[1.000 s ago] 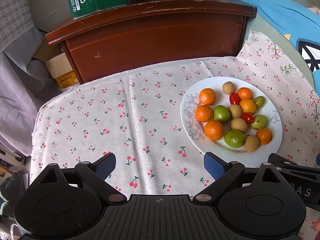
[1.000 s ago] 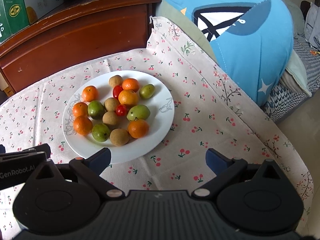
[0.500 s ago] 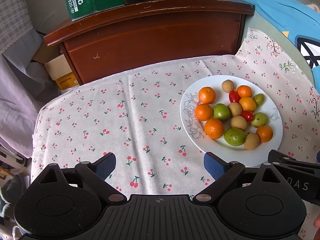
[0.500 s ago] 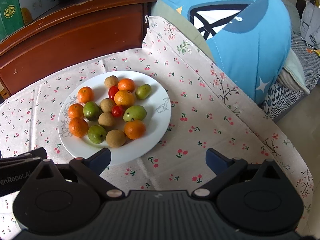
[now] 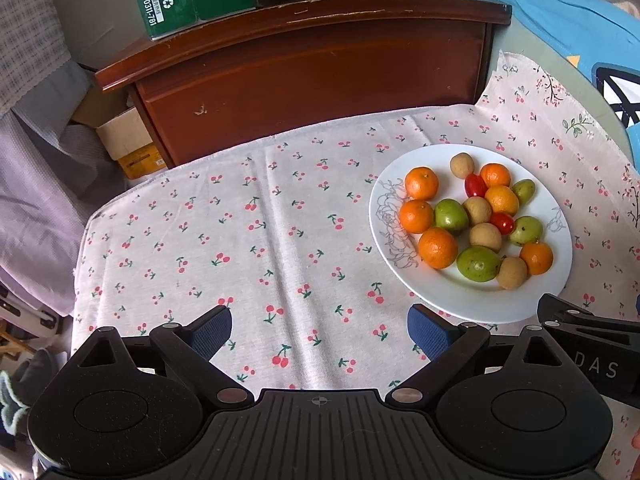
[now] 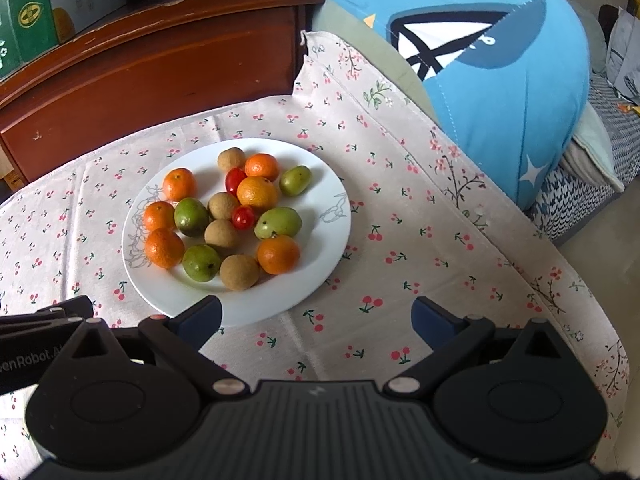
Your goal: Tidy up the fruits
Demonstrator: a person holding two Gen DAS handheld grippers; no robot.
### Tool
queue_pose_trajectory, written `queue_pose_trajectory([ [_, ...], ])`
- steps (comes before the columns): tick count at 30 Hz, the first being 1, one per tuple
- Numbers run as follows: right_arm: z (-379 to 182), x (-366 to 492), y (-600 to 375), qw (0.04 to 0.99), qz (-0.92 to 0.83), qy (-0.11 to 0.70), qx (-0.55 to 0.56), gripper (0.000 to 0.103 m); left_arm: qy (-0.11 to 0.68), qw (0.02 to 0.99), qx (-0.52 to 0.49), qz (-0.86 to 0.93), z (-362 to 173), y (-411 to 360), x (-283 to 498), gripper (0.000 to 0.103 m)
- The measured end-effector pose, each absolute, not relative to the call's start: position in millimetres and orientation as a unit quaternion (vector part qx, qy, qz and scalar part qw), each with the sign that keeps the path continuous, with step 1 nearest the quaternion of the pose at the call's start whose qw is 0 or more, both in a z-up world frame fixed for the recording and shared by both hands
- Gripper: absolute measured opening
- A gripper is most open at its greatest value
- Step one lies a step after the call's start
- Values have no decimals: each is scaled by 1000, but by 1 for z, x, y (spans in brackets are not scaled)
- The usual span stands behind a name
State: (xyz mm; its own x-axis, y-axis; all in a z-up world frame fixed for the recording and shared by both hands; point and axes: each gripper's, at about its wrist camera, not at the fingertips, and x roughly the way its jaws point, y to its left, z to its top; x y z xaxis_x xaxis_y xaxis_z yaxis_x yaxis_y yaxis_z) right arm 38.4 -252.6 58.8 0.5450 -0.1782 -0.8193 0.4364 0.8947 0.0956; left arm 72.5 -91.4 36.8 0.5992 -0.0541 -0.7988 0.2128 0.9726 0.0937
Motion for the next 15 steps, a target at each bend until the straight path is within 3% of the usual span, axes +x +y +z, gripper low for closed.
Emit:
queue_pose_trajectory([
  [15,57,26,-241,876,-146,432,155,101,442,889,95,-67,39,-74,55,96],
])
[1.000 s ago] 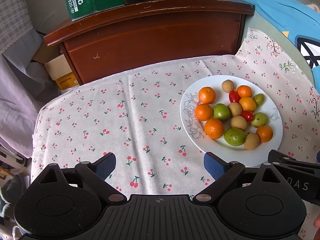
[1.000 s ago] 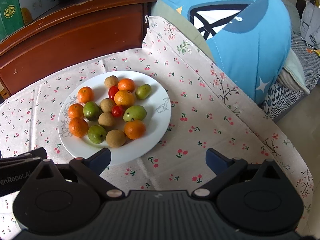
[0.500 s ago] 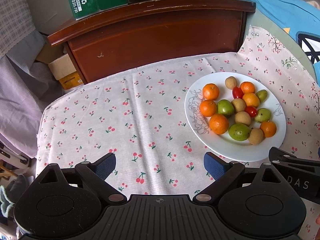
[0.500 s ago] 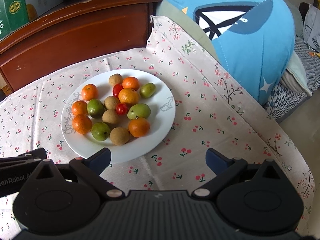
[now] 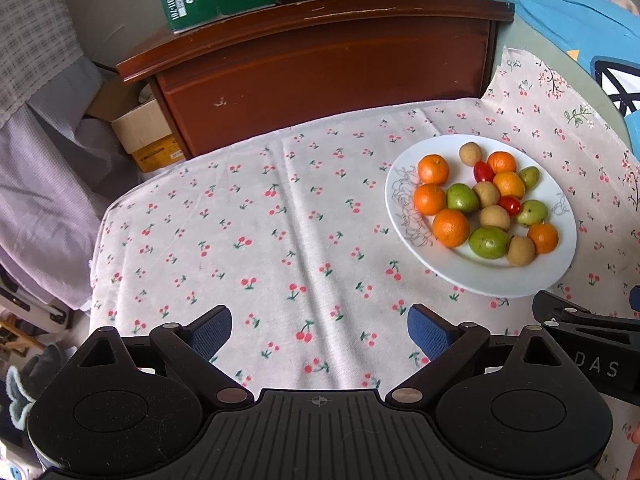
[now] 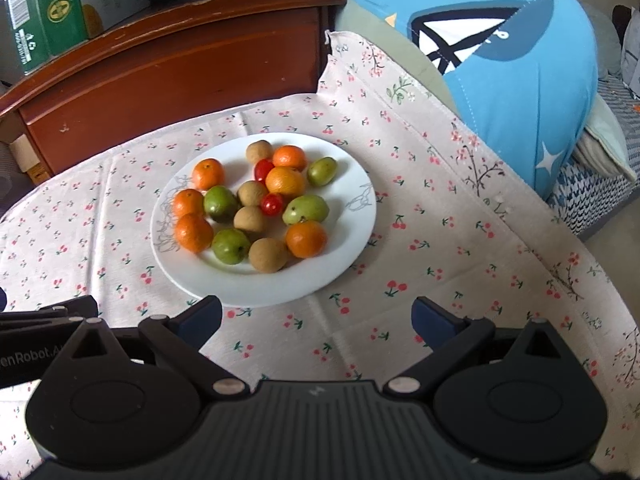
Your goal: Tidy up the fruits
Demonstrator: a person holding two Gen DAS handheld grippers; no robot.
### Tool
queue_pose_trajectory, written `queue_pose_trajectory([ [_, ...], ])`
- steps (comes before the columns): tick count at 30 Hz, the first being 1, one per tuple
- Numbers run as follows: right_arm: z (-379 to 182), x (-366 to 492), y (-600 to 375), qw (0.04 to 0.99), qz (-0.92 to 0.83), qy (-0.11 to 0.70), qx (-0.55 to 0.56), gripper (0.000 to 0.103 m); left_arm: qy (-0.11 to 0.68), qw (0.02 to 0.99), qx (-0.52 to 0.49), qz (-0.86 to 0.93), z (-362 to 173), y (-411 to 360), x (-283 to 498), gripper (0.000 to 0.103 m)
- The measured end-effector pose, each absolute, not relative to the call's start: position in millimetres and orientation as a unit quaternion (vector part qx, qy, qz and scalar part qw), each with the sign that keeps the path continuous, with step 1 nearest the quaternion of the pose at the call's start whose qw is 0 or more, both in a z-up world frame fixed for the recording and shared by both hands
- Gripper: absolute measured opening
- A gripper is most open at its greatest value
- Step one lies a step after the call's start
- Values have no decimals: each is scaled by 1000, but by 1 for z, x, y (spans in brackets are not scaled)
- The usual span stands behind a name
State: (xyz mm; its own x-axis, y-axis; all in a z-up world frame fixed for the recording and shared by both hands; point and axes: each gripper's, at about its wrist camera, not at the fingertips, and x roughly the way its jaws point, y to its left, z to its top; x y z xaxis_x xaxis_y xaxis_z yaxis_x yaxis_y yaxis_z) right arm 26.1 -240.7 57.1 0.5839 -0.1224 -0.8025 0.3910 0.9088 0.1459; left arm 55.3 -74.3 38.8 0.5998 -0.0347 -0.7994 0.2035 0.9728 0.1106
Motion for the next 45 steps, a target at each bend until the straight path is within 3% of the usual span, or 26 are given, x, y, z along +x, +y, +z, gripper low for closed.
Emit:
queue_pose_trajectory([
  [25,29,-19,-188,870,-89,456,164,101,477,874,91,-20,4,-11,1,96],
  [45,2,-42,-145,923,-117,352,101,102,494,867,65,4,-12,29,-23,96],
])
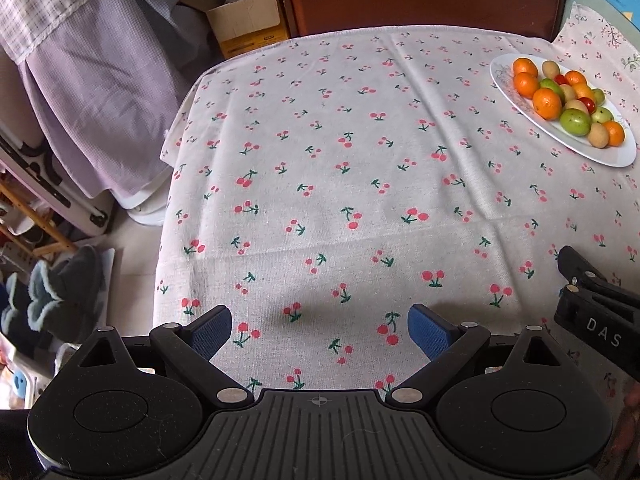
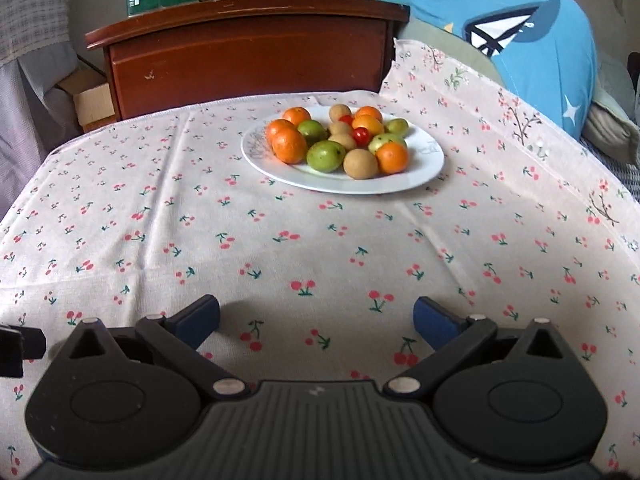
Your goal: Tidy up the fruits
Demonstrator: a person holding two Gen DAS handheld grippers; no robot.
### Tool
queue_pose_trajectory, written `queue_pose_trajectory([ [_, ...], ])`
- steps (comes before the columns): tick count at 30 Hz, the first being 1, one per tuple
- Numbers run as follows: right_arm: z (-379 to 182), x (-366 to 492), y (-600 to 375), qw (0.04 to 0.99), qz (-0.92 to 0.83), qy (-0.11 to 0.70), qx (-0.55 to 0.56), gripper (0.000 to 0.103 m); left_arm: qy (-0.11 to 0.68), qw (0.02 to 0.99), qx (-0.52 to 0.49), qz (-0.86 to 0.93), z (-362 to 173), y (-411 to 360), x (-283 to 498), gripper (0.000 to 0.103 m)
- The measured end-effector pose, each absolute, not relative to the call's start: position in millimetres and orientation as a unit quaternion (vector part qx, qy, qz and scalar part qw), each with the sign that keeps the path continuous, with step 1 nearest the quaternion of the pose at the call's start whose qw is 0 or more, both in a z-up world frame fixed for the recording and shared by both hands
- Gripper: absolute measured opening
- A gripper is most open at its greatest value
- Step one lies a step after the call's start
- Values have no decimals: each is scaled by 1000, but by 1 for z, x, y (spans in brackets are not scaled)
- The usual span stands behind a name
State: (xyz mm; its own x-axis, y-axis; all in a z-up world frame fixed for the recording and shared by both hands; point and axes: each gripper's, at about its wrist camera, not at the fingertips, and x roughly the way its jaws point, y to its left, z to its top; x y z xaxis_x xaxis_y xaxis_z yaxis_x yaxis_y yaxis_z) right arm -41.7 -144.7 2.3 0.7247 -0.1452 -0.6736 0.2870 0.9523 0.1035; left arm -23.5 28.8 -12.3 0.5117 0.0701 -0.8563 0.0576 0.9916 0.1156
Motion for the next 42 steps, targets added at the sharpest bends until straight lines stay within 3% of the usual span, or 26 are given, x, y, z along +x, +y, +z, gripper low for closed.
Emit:
queue_pose_trajectory([
  [42,1,-36,-138,927,-111,345,94,102,474,880,31,0,-21,34,-4,96],
])
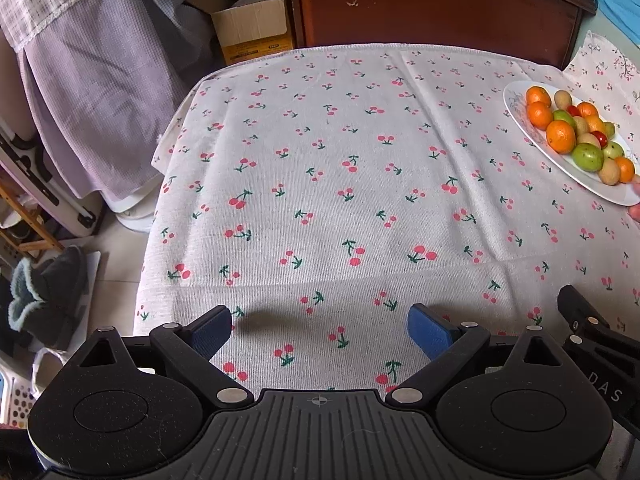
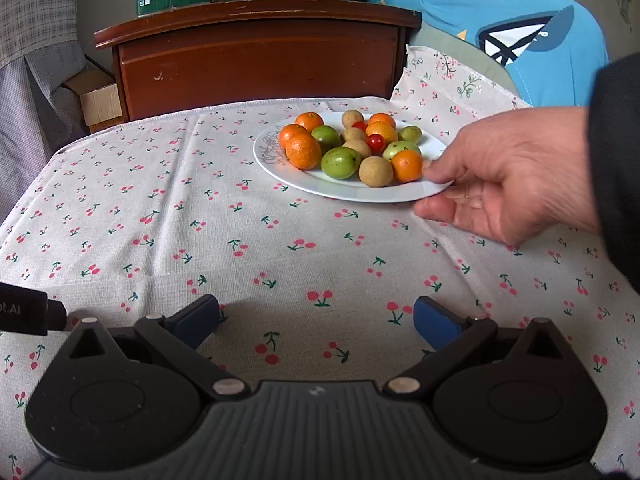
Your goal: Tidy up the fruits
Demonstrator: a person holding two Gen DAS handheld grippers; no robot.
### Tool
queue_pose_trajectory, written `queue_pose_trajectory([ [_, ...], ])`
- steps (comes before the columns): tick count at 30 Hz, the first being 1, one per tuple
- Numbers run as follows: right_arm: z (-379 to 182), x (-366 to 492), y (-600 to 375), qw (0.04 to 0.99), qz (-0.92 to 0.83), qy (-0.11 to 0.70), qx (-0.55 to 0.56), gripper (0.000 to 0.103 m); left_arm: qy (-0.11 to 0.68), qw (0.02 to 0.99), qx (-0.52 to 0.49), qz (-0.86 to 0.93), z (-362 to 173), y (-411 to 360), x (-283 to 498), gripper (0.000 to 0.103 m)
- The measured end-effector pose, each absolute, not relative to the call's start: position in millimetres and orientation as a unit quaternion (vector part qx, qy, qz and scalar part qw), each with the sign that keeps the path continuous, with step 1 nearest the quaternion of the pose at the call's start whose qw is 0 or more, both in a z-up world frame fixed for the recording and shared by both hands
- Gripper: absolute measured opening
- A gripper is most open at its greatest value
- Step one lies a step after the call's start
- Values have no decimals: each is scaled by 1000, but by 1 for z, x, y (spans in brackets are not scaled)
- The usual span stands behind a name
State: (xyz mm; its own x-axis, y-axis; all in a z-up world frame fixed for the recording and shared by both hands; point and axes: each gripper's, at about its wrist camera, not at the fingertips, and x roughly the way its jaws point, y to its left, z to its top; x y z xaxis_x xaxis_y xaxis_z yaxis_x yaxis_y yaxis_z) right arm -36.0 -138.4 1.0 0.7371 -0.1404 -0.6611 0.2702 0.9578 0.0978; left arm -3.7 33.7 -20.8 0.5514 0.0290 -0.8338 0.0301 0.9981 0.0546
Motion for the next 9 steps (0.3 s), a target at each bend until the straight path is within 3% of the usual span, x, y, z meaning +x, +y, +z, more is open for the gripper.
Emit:
queue_pose_trajectory([
  [9,1,-37,-139,927,-111,345,94,102,467,884,28,-1,-22,34,-4,96],
])
